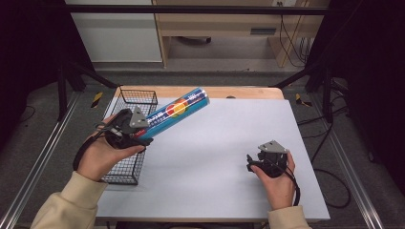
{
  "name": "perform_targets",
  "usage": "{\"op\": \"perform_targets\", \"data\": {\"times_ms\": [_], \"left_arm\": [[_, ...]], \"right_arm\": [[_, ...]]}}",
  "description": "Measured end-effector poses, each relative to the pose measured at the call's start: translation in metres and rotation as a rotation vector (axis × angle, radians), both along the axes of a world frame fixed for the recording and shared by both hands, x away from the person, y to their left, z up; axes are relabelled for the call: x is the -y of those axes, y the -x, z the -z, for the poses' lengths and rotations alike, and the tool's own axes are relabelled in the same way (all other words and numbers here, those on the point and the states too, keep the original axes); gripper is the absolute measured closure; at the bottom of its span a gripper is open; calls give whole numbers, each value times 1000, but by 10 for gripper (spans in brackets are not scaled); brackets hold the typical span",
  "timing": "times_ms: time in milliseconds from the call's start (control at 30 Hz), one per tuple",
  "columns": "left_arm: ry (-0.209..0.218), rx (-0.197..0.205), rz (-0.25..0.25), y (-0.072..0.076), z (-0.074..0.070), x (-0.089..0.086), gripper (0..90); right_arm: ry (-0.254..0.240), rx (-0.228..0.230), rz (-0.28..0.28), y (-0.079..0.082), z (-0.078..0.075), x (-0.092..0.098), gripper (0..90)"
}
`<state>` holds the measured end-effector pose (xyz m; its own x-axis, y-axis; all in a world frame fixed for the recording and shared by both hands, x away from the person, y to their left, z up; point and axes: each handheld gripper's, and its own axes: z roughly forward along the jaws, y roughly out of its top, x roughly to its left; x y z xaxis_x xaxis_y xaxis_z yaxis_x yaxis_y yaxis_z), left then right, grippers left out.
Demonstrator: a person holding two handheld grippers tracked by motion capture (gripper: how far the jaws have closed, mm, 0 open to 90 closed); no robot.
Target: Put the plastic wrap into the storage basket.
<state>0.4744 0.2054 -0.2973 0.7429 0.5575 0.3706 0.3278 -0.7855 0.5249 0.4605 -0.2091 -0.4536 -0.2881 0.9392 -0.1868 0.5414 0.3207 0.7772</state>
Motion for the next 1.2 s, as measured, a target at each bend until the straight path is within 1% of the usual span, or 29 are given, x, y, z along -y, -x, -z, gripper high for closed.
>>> {"op": "perform_targets", "data": {"times_ms": [33,67,100,133,167,200,233,333,467,500,600,633,667,700,733,800,833,867,900,933,967,1033,1100,1167,1200], "left_arm": [[-3,2,-10,1,0,-1,317],[-3,2,-10,1,0,-1,317],[-14,3,-26,4,-1,-4,317],[-14,3,-26,4,-1,-4,317],[-18,3,-49,7,-2,-7,317],[-18,3,-49,7,-2,-7,317],[-23,9,-64,11,-2,-9,317],[-32,19,-88,17,-3,-13,317],[-36,28,-129,24,-3,-18,317],[-36,28,-129,24,-3,-18,317],[-39,28,-166,32,-4,-24,318],[-39,28,-166,32,-4,-24,317],[-34,27,-185,34,-5,-27,317],[-34,27,-185,34,-5,-27,317],[-35,31,-205,36,-5,-29,317],[-27,23,-220,36,-4,-31,317],[-27,23,-220,36,-4,-31,317],[-37,32,-237,35,-2,-32,317],[-37,32,-237,35,-2,-32,318],[-38,30,-253,34,0,-34,318],[-32,29,-259,33,2,-34,318],[-37,31,-263,33,4,-35,318],[-45,22,-274,33,7,-37,318],[-39,11,-283,33,9,-40,318],[-37,6,-298,34,11,-43,318]], "right_arm": [[-1,1,-2,0,0,0,128],[-1,1,-2,0,0,0,128],[-5,4,-6,0,1,-1,127],[-5,4,-6,0,1,-1,127],[-6,5,-2,1,0,0,125],[-6,5,-2,1,0,0,125],[-3,15,3,3,-1,1,123],[-15,20,19,8,-3,3,120],[-29,24,22,14,-3,4,120],[-29,28,20,15,-3,5,120],[-33,37,28,16,-4,5,120],[-33,37,28,16,-4,5,120],[-40,32,31,16,-4,6,120],[-40,32,31,16,-4,6,120],[-34,34,29,16,-3,7,120],[-38,26,33,15,-3,7,120],[-43,22,34,15,-2,7,120],[-41,23,31,15,-2,7,120],[-43,17,31,15,-1,7,120],[-41,20,26,15,-2,7,120],[-39,22,24,15,-2,6,120],[-37,23,23,15,-2,6,120],[-35,18,18,15,-1,6,120],[-35,16,20,15,-1,5,120],[-33,16,17,14,-1,6,120]]}}
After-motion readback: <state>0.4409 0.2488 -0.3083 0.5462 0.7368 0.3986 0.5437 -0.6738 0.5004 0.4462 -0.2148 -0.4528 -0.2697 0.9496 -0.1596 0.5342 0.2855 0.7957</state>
